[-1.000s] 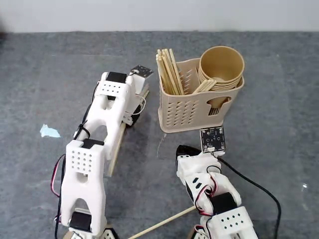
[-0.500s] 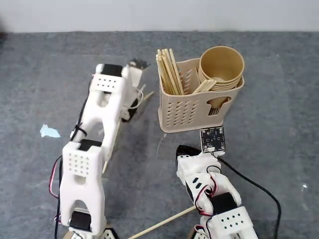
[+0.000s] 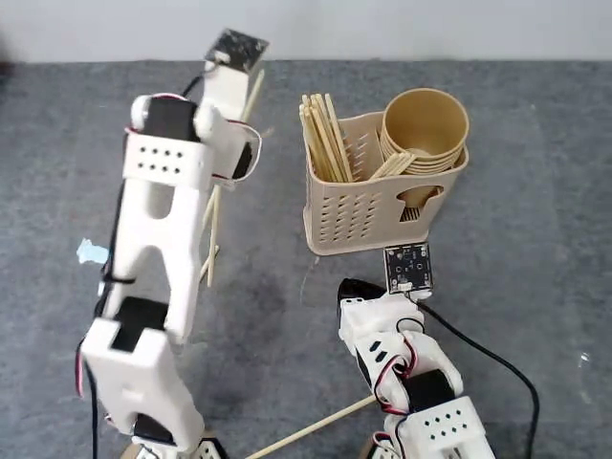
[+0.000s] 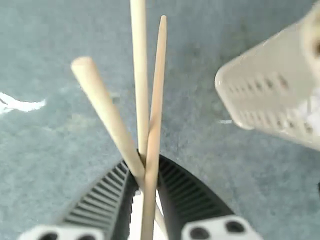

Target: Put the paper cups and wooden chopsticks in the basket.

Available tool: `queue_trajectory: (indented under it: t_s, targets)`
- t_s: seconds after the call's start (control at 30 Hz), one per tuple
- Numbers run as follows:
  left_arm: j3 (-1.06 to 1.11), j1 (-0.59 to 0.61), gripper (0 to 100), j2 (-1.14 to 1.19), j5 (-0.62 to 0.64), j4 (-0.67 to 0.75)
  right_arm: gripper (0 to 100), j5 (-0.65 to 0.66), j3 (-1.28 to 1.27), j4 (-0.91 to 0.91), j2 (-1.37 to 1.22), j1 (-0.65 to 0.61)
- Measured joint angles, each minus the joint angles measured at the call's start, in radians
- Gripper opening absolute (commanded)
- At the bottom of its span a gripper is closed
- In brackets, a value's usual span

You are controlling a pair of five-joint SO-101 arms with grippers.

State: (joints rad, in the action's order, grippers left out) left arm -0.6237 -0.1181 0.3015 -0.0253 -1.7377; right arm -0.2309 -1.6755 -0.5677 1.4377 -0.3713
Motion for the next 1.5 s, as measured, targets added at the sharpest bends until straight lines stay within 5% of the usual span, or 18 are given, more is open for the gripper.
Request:
queue_trajectory:
  t_s: [0.67, 1.0, 1.5]
  targets:
    - [0.0, -0.061, 1, -0.39, 0.149, 0.048, 1.0, 0.0, 0.0, 0.0, 0.0, 0.0]
    - [0.0, -0.253, 1, -0.393, 0.267, 0.256, 1.0, 0.0, 0.0, 0.0, 0.0, 0.0]
    - [0.0, -0.304, 1, -0.393, 0.292, 0.5, 1.0, 0.0, 0.0, 0.0, 0.0, 0.0]
